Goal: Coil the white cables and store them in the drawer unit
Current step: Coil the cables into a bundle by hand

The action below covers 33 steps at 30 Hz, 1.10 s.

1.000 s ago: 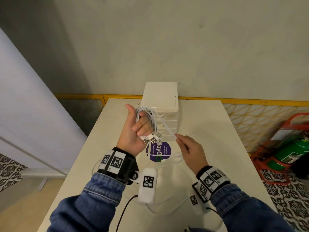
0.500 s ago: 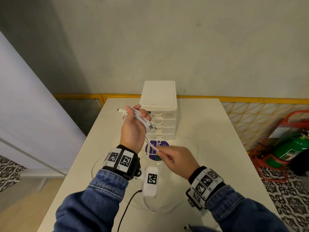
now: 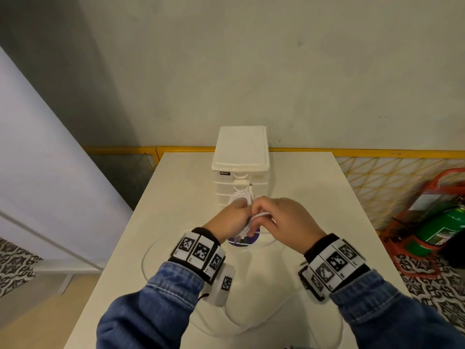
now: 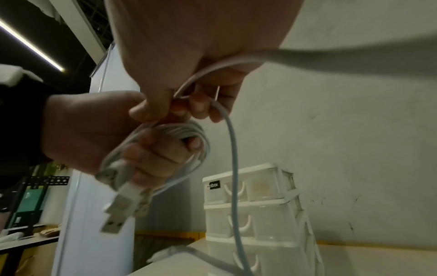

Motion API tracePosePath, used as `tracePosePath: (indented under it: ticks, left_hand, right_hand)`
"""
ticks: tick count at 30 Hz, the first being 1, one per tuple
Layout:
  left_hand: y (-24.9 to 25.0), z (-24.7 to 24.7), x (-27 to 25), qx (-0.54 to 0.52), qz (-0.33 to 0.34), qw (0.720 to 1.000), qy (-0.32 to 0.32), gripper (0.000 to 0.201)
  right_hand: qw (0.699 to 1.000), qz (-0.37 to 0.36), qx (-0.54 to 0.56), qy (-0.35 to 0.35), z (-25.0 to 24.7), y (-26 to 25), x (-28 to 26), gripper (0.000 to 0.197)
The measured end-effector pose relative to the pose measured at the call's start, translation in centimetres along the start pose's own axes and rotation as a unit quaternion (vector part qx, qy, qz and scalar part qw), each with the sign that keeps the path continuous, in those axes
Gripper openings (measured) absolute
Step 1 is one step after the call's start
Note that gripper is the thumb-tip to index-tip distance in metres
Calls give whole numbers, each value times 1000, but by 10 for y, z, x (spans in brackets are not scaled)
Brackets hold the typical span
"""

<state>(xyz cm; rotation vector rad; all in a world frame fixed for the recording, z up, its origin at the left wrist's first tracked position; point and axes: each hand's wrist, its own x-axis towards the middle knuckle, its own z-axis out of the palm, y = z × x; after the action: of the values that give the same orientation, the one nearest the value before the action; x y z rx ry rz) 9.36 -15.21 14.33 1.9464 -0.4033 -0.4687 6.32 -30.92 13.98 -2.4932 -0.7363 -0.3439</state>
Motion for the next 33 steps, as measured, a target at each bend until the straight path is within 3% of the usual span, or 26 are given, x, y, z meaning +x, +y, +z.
tracePosePath:
  ticks: [2,5,8,13,17,20,24,33]
  left_hand:
    - [0,3,-4,-77,-13,995,-59,41]
    - [4,7,-10,-215,-41,966,-136,53]
    - [8,8,-11,-260,-51,946,-184,63]
    - [6,9,-18,-180,-26,968,-175,51]
    - [7,9,-17,-207,-37,964,-160,51]
    - [8,7,-16,-229,-39,958,-168,53]
    - [9,4,-15,-287,-31,940,-184,52]
    - [17,-5,-12,-442,11,872,-211,54]
  right_hand:
    - [1000,17,15,6,-6,3,2,16]
    - [999,15,47,0,-11,6,4,18]
    - [997,27,71,18,-14,11,5,21]
    - [992,45,112,44,-13,23,3,22]
    - [990,46,121,49,-9,27,3,18]
    - [988,42,135,58,-7,30,3,27]
    - [985,49,148,80,-3,35,3,18]
    - [976,101,158,113,12,36,-4,32]
